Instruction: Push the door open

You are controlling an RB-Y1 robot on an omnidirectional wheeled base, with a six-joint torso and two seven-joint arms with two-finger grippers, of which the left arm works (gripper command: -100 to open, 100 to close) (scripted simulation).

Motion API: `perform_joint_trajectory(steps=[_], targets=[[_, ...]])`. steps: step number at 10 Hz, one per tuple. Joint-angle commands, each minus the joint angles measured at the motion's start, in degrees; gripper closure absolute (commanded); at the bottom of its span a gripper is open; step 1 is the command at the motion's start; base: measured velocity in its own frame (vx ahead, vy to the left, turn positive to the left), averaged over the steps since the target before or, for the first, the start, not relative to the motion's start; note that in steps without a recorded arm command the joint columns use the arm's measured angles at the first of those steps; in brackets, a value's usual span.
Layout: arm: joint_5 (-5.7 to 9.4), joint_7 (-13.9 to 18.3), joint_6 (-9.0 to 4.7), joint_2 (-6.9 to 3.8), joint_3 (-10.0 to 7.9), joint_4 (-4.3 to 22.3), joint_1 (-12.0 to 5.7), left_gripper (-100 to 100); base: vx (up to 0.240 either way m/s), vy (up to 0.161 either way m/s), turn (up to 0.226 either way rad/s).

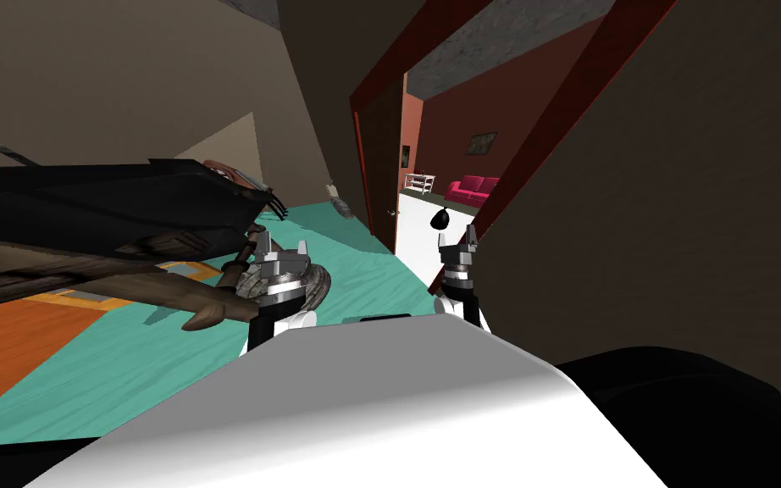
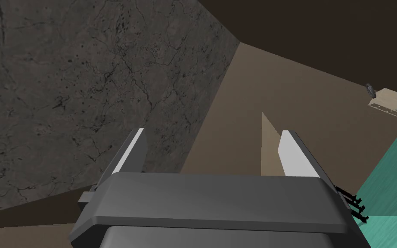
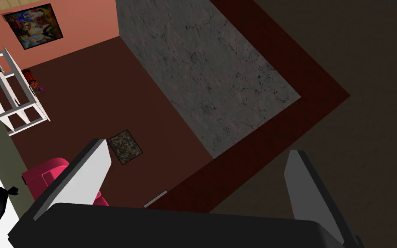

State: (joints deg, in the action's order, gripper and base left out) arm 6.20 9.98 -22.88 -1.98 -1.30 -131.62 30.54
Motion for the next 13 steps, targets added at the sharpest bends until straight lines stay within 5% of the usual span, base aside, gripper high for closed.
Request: perform_joint_trajectory(steps=[1, 13], targets=[[-0.41, 0.1, -0.46, -0.51, 0.16, 1.9, -0.73, -100, 0.166, -0.037, -0.118], [-3.3, 0.4, -3.72, -2.68, 1.27, 15.2, -5.88, -100, 0.141, 0.04, -0.092]])
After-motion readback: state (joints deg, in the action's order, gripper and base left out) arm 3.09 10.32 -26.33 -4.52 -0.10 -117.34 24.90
